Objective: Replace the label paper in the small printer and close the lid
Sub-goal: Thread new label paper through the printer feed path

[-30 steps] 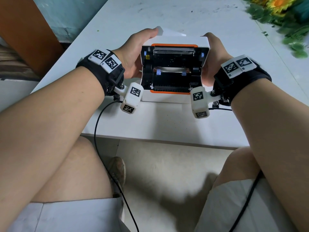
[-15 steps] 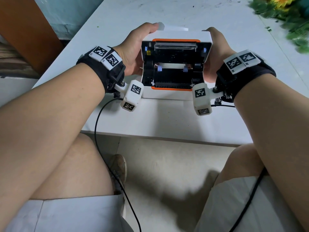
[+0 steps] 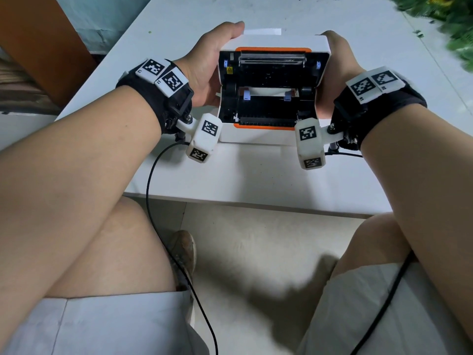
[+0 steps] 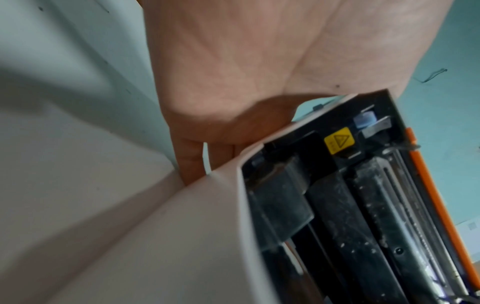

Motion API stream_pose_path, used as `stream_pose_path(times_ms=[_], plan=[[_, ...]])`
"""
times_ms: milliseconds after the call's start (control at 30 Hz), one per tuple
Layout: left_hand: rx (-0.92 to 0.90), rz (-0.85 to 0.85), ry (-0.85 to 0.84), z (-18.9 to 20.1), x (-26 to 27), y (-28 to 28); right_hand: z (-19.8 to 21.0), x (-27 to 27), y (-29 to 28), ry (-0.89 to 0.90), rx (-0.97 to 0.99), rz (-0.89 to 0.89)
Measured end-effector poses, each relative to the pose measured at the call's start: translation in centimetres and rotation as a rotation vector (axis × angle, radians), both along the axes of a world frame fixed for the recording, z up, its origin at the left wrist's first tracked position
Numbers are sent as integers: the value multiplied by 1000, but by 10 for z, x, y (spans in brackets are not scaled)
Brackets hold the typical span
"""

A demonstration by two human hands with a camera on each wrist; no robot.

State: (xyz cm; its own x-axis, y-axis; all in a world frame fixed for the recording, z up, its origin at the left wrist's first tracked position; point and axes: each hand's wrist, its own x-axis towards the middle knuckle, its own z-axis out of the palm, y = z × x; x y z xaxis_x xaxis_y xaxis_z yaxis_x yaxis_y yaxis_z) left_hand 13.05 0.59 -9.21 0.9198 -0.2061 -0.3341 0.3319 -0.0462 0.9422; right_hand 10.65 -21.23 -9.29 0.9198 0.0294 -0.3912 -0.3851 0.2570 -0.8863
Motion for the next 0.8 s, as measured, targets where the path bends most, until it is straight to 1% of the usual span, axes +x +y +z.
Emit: stream_pose_path(times_ms=[167, 467, 600, 800], plan=[[-11, -35, 15, -2, 1, 1, -2, 1, 0, 23, -16, -53], [-58, -45, 17, -7, 5, 5, -5, 4, 0, 0, -5, -76], [-55, -91, 34, -8, 8, 8, -6, 4, 0, -7, -8, -85], [-54, -68, 23, -9, 11, 7, -6, 3, 1, -7, -7, -79]])
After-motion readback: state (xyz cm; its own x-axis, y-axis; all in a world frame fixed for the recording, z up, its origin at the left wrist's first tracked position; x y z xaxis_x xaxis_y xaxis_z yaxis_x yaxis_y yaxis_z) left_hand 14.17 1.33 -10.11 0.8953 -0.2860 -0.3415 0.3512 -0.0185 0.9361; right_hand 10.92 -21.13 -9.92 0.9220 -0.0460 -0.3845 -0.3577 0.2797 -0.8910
